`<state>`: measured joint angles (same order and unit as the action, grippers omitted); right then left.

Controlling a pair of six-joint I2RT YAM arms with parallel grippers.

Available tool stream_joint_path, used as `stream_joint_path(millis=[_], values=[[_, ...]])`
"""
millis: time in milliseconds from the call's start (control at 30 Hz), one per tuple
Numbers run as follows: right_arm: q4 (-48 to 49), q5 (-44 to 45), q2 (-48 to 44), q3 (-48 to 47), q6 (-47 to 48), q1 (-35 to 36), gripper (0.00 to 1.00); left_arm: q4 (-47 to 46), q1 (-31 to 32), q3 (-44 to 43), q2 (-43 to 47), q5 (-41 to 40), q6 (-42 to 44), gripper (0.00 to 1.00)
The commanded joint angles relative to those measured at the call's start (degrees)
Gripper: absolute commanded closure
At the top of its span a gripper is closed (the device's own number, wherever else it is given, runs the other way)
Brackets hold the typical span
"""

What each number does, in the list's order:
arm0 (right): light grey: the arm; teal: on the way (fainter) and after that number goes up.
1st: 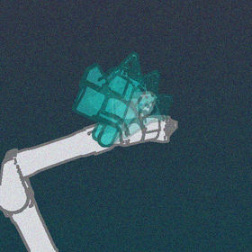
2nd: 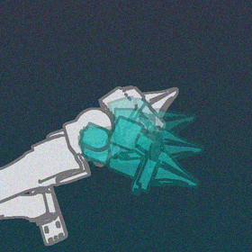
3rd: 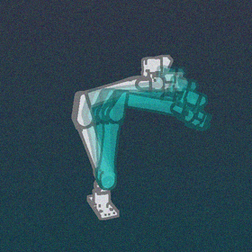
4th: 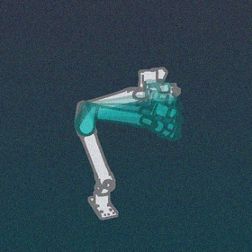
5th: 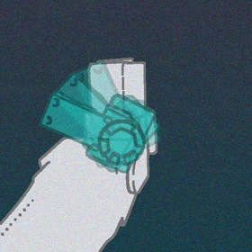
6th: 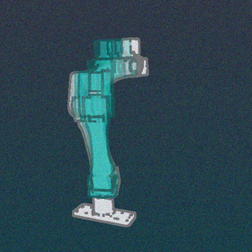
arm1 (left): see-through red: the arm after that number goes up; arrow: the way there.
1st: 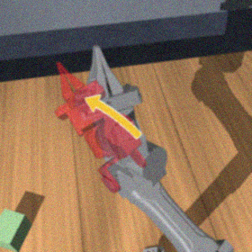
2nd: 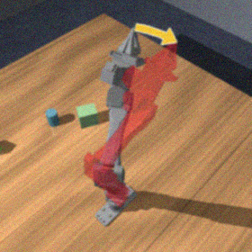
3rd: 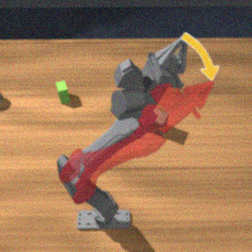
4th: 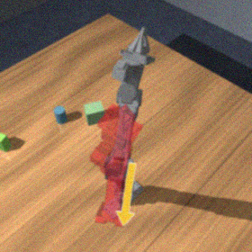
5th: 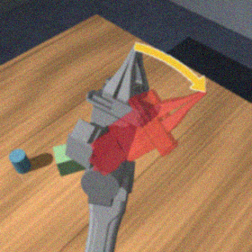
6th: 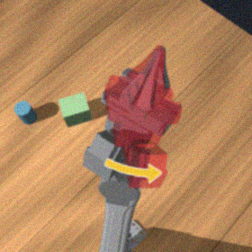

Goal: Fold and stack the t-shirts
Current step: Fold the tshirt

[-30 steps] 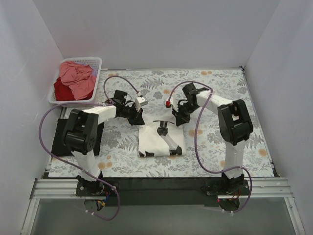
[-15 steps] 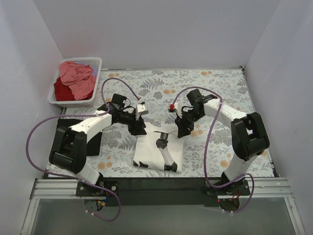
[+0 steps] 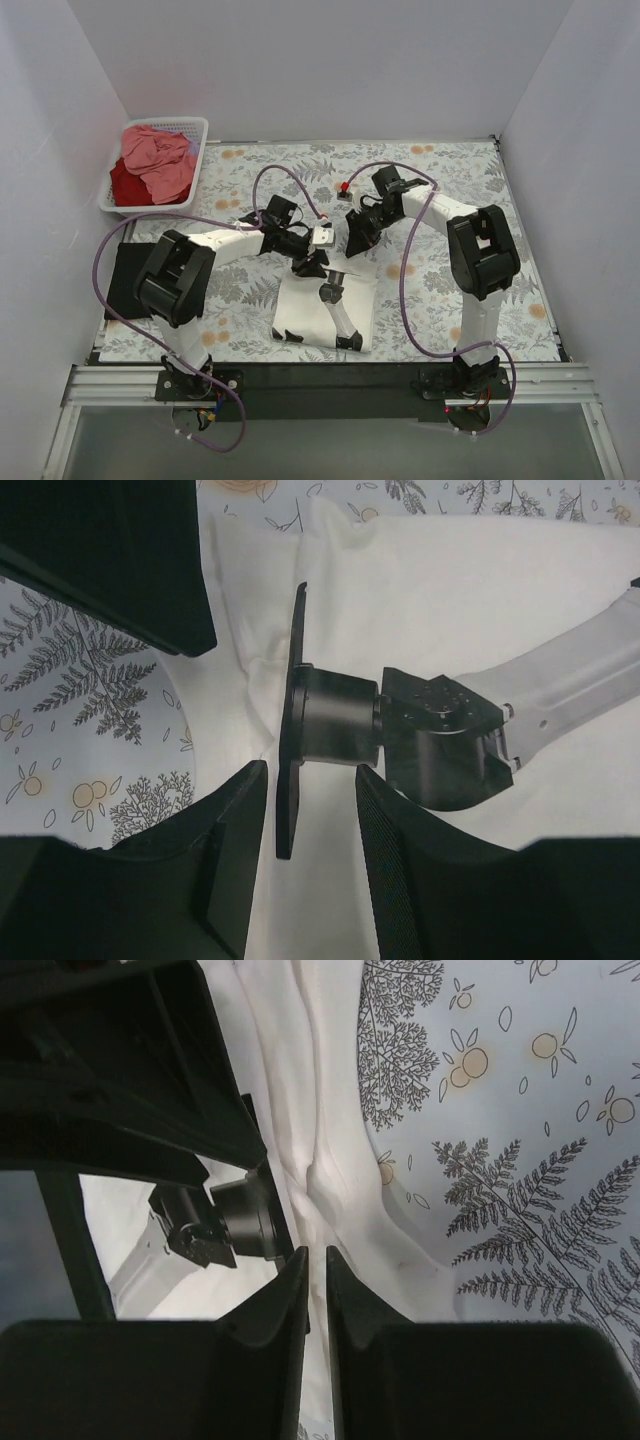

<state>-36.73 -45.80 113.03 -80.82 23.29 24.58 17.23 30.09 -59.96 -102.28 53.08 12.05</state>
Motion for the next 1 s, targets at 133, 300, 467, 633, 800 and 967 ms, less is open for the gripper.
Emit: stream_joint_path(millis=[133,300,467,633,800,967], values=[[3.9,-7.8,4.8,-4.1,-12.6,-1.5,0.85,-3.7,1.0,-1.8,-2.0,-0.5,1.0,0.60],[4.9,-9.0,5.4,-4.4,-14.1,-1.5,0.85,-3.7,1.8,-0.6,-2.0,-1.0,1.7,0.66],[4.9,-9.0,5.8,-4.5,-13.9,-1.5,0.85,-3.4,2.9,-0.7,-3.0,-2.6,0.4,0.70],[4.8,-8.9,5.6,-4.3,-13.5,-1.5,0.85,-2.6,3.0,-0.8,-3.8,-2.8,0.9,0.70],[4.7,-9.7,5.9,-4.0,-13.4,-1.4,0.85,-2.6,3.3,-0.6,-3.5,-2.5,1.2,0.89],[4.9,-10.9,5.8,-3.6,-13.4,-0.8,0.86,-5.6,3.3,1.9,0.3,-3.0,0.9,1.00]])
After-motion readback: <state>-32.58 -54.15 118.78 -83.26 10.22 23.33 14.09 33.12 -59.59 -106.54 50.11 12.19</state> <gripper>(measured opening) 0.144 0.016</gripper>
